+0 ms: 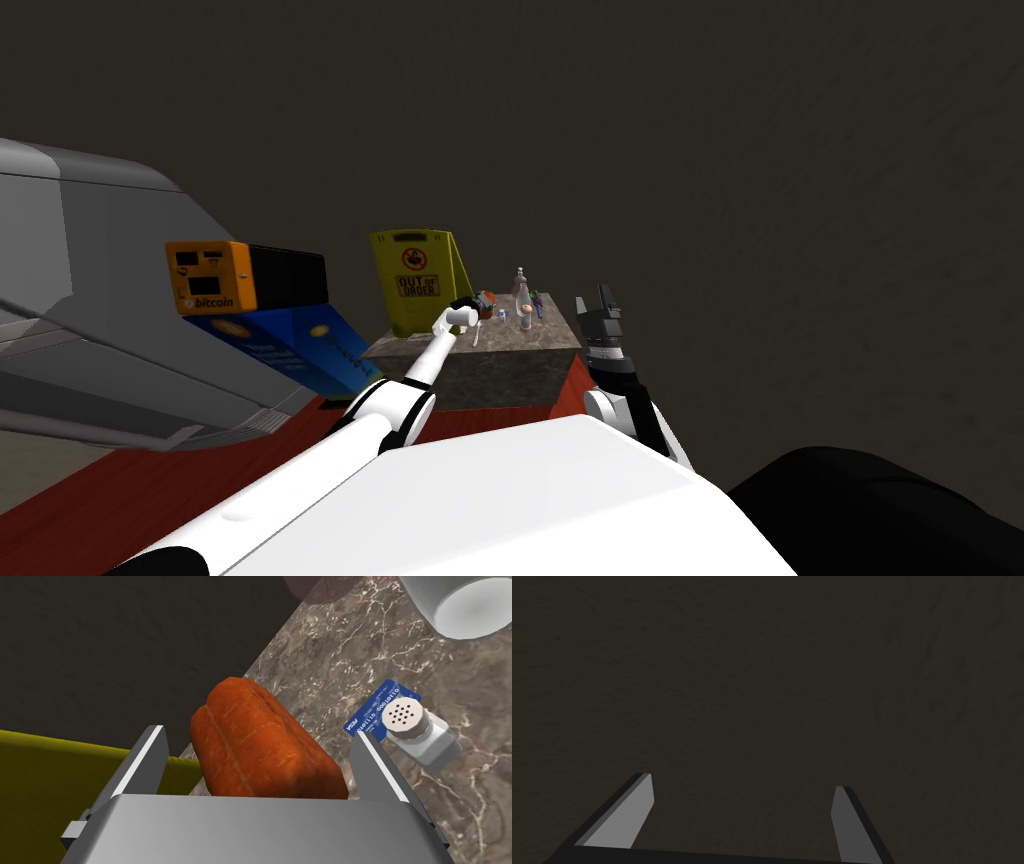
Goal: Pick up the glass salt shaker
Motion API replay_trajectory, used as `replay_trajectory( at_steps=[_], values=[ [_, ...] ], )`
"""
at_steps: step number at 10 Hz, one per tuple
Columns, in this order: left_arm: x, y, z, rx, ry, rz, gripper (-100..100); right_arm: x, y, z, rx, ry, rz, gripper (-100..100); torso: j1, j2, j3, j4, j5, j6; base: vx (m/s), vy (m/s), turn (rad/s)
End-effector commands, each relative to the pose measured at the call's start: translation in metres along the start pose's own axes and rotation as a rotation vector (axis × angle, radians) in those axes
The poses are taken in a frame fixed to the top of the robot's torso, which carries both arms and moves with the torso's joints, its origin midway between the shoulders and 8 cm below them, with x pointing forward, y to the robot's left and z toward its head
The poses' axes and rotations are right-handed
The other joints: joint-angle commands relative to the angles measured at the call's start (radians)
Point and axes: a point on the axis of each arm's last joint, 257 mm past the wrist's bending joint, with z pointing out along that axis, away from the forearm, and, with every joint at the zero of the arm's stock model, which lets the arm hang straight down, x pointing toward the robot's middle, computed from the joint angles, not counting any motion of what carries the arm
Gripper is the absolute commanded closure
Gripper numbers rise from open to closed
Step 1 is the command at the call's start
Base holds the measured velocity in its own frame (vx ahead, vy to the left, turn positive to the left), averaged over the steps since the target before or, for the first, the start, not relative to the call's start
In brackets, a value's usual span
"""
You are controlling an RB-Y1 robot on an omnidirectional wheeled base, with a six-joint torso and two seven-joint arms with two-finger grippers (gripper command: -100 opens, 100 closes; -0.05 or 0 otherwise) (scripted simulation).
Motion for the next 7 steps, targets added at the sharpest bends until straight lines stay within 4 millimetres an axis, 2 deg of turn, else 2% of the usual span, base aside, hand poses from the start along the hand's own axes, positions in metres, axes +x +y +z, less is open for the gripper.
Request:
replay_trajectory(
  at_steps=[1, 3, 4, 5, 6, 7],
  values=[
    [-0.01, 0.009, 0.005, -0.031, -0.032, -0.021, -100, 0.0, 0.0, 0.0, 0.0, 0.0, 0.0, 0, 0.0, 0.0, 0.0, 0.0, 0.0, 0.0, 0.005, 0.001, -0.039],
    [-0.005, 0.013, 0.01, -0.06, -0.048, -0.049, -100, 0.0, 0.0, 0.0, 0.0, 0.0, 0.0, 0, 0.0, 0.0, 0.0, 0.0, 0.0, -0.001, 0.002, 0.001, -0.029],
    [-0.018, 0.02, 0.012, -0.074, -0.072, -0.054, -100, 0.0, 0.0, 0.0, 0.0, 0.0, 0.0, 0, 0.0, 0.0, 0.0, 0.0, 0.0, 0.0, 0.007, 0.003, -0.036],
    [-0.015, 0.025, 0.016, -0.103, -0.092, -0.082, -100, 0.0, 0.0, 0.0, 0.0, 0.0, 0.0, 0, 0.0, 0.0, 0.0, 0.0, 0.0, 0.0, 0.01, 0.005, -0.072],
    [-0.024, 0.031, 0.017, -0.113, -0.11, -0.086, -100, 0.0, 0.0, 0.0, 0.0, 0.0, 0.0, 0, 0.0, 0.0, 0.0, 0.0, 0.0, 0.0, 0.012, 0.006, -0.031],
    [-0.019, 0.035, 0.02, -0.138, -0.127, -0.112, -100, 0.0, 0.0, 0.0, 0.0, 0.0, 0.0, 0, 0.001, 0.0, 0.0, 0.0, 0.0, -0.001, 0.017, 0.006, -0.059]
  ],
)
